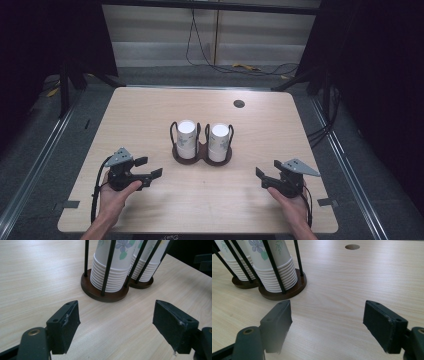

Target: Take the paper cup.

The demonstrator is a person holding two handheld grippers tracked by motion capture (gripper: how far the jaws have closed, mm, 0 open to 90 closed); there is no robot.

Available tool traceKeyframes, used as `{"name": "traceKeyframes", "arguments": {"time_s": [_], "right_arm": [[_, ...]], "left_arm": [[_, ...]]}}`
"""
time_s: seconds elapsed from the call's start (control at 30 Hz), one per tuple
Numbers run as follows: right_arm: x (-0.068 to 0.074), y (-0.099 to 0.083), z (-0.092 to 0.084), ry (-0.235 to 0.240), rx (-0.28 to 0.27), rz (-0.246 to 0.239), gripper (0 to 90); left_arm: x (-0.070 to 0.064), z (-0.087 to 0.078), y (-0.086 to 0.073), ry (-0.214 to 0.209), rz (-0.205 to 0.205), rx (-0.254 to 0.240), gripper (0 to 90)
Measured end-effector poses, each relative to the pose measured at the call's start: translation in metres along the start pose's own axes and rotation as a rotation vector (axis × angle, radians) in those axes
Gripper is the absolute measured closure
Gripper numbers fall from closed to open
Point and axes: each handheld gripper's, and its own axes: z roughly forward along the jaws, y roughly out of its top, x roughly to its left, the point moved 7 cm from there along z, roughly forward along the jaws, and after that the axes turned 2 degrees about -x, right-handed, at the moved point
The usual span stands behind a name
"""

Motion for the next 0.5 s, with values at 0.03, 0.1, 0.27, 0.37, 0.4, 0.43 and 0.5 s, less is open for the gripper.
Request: {"name": "traceKeyframes", "arguments": {"time_s": [0.03,0.1,0.27,0.37,0.4,0.43,0.5], "right_arm": [[0.0,0.0,0.0,0.0,0.004,-0.002,23.0],[0.001,-0.001,0.001,0.008,0.006,-0.002,23.1],[0.002,-0.002,0.004,0.018,0.017,0.001,23.7],[0.002,-0.001,0.006,0.025,0.017,0.004,25.0],[0.003,-0.001,0.006,0.033,0.009,0.009,25.4],[0.003,0.0,0.005,0.036,0.002,0.014,25.4],[0.006,0.001,0.005,0.05,-0.006,0.021,25.4]], "left_arm": [[0.0,0.0,0.0,0.0,0.002,0.003,21.5],[0.0,0.001,0.001,-0.001,0.004,0.004,21.5],[-0.003,0.002,0.009,-0.02,-0.008,-0.016,21.5],[-0.003,0.003,0.011,-0.016,-0.001,-0.009,21.5],[-0.005,0.004,0.012,-0.035,-0.01,-0.006,21.5],[-0.006,0.004,0.012,-0.037,-0.012,0.005,21.5],[-0.01,0.003,0.013,-0.047,-0.015,0.01,21.5]]}}
